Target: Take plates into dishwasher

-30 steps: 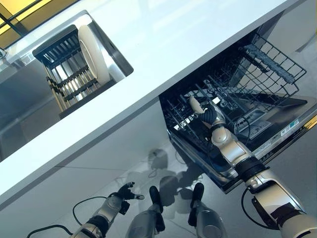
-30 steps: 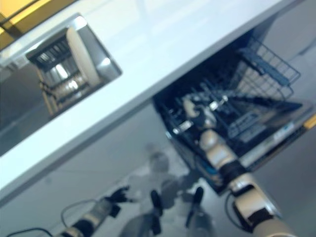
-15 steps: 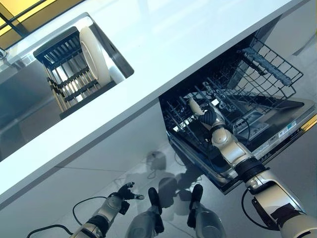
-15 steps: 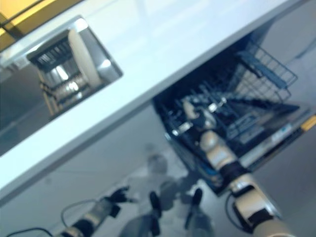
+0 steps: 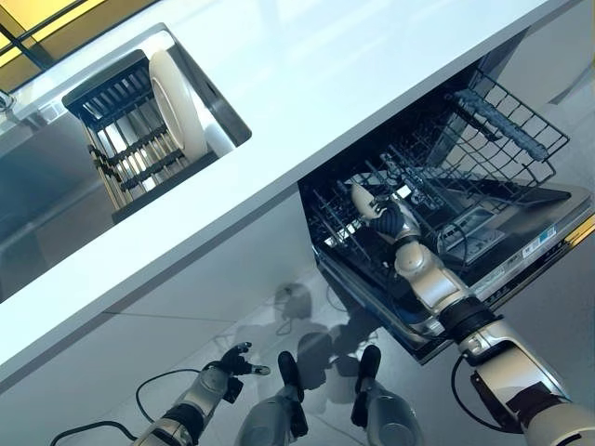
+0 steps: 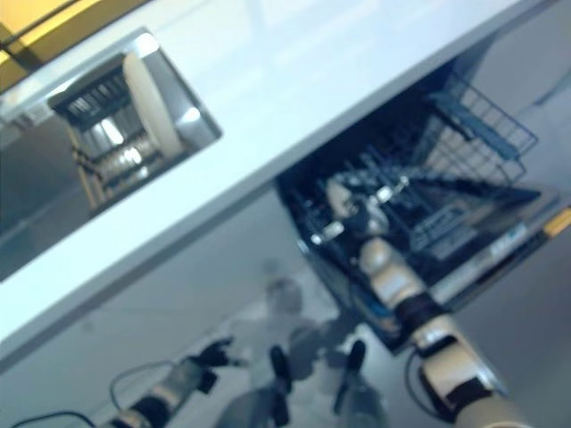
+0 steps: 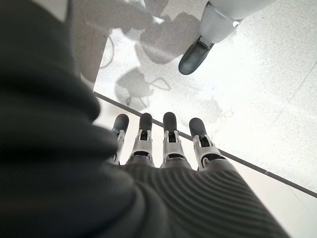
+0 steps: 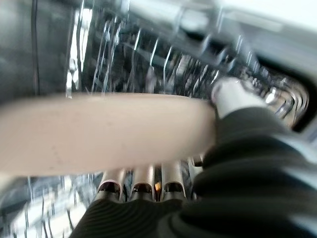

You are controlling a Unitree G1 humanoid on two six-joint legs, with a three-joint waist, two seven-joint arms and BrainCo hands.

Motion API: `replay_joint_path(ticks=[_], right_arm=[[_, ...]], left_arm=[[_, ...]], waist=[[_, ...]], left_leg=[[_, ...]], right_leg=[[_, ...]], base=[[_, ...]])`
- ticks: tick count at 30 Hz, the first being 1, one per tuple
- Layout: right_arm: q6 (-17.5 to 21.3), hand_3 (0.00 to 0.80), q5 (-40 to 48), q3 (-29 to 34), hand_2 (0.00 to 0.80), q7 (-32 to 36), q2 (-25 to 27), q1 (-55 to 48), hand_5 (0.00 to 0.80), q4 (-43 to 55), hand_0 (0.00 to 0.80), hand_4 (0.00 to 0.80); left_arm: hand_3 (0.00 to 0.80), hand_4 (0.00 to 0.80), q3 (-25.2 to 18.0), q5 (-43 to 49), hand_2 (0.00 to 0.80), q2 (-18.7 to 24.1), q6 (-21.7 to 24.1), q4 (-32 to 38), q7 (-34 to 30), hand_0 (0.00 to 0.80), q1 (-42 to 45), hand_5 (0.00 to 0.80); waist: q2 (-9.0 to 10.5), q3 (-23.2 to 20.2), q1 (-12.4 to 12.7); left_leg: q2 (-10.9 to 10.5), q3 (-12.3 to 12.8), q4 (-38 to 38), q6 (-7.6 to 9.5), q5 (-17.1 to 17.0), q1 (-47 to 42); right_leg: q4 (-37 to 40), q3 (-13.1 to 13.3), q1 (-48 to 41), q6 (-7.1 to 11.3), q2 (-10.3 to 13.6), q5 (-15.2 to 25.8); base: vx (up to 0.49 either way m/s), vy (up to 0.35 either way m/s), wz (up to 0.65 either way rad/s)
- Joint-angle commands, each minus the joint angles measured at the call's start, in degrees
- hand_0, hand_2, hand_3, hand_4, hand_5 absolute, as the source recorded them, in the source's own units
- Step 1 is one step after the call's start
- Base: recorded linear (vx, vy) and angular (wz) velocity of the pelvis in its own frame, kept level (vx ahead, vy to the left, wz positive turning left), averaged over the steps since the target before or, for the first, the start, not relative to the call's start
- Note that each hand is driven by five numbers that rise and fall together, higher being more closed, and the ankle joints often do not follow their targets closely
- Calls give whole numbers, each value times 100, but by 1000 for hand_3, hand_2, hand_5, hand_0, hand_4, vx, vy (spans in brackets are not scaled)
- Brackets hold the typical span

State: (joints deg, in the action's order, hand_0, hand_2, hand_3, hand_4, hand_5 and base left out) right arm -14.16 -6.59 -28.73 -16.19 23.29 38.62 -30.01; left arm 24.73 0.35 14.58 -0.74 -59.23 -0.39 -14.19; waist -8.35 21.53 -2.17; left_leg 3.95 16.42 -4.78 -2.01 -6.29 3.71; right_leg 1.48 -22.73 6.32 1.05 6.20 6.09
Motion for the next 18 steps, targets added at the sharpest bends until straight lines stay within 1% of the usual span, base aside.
replay_joint_path(ticks=[1, 7, 18], right_arm=[[13, 0, 227, -349, 0, 204, -611, 37, 0, -192, 0, 0], [14, 0, 272, -331, 0, 154, -590, 36, 0, -212, 0, 0], [58, 0, 280, -303, 0, 89, -577, -17, 0, -147, 0, 0]], left_arm=[[0, 0, 127, -148, 0, 98, 38, -124, 88, 0, -353, 0], [0, 0, 151, -176, 0, 92, 30, -99, 90, 0, -337, 0], [0, 0, 112, -174, 0, 91, 28, -102, 93, 0, -291, 0]], waist=[[200, 282, 215], [178, 280, 206], [204, 249, 211]], left_leg=[[-351, 44, -22, 262, 460, 291], [-355, 28, -22, 262, 458, 290], [-347, 33, -22, 267, 479, 258]], right_leg=[[-867, 79, 241, 80, 54, -1090], [-889, 95, 256, 63, 50, -1106], [-898, 83, 227, 54, 44, -1132]], base=[[0, 0, 0], [0, 0, 0], [0, 0, 0]])
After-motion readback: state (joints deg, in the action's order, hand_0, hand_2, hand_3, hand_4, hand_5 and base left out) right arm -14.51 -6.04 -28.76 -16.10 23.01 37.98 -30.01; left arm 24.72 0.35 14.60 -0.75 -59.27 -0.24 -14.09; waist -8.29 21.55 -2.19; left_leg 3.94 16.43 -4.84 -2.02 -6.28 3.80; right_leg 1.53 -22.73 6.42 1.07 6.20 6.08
